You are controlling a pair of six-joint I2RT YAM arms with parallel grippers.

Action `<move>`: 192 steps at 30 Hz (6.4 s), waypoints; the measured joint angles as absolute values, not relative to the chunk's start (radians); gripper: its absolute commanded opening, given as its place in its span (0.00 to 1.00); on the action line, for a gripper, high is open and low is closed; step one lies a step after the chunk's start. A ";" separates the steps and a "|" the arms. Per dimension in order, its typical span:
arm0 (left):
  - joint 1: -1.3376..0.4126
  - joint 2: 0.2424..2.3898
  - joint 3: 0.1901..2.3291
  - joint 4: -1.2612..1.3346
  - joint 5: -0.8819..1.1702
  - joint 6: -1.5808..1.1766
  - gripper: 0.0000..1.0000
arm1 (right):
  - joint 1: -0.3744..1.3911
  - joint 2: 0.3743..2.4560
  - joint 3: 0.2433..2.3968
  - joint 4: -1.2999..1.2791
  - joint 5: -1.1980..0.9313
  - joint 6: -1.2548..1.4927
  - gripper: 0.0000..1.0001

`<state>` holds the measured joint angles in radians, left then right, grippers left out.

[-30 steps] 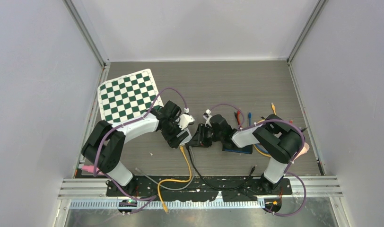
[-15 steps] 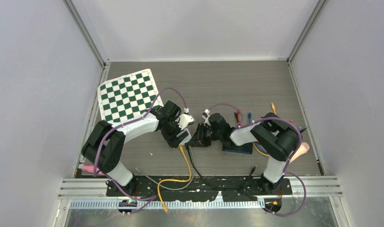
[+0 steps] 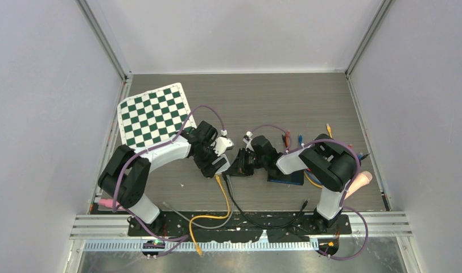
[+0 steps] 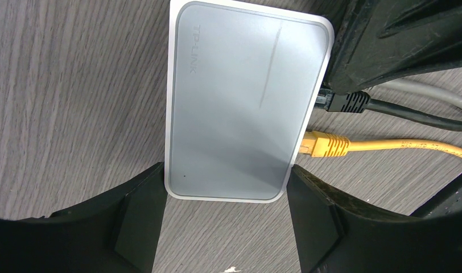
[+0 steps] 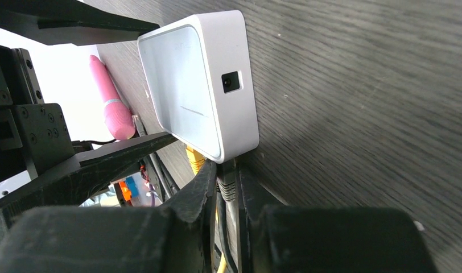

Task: Pull the plug from the switch port
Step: Pull the connector from the switch port, then place the connector at the center of the board.

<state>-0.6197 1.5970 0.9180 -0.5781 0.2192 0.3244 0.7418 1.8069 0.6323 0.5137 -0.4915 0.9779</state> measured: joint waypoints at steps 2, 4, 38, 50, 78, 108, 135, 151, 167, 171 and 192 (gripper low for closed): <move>-0.620 1.597 0.918 -0.578 0.219 0.325 0.67 | 0.742 1.807 0.632 0.514 -0.492 0.970 0.05; -0.620 1.597 0.918 -0.579 0.219 0.324 0.67 | 0.742 1.805 0.632 0.513 -0.491 0.955 0.05; -0.626 1.602 0.927 -0.619 0.215 0.339 0.66 | 0.844 1.713 0.649 0.380 -0.321 0.813 0.05; -0.638 1.602 0.928 -0.618 0.233 0.330 0.66 | 0.855 1.662 0.598 0.382 -0.286 0.836 0.05; -0.622 1.617 0.943 -0.603 0.267 0.305 0.65 | 0.887 1.489 0.554 0.139 -0.231 0.734 0.05; -0.619 1.618 0.943 -0.595 0.251 0.295 0.66 | 0.879 0.744 1.280 -0.517 0.320 0.131 0.05; -0.619 1.618 0.943 -0.592 0.245 0.295 0.67 | 0.569 1.298 1.297 -0.442 -0.221 -0.011 0.05; -0.619 1.619 0.943 -0.591 0.242 0.295 0.67 | 0.528 0.918 1.486 -0.673 -0.390 -0.037 0.05; -0.619 1.622 0.946 -0.593 0.242 0.294 0.68 | 0.528 0.722 1.492 -0.859 -0.759 -0.085 0.05; -0.619 1.622 0.946 -0.593 0.241 0.294 0.68 | 0.528 0.893 1.419 -0.830 -0.804 -0.139 0.05; -0.619 1.621 0.946 -0.591 0.239 0.292 0.68 | 0.411 2.096 1.827 -0.816 -0.862 -0.278 0.16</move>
<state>-0.6189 1.6211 0.9459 -0.5915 0.2386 0.2924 0.4114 2.0964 1.8271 -0.8162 -0.8616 -0.2775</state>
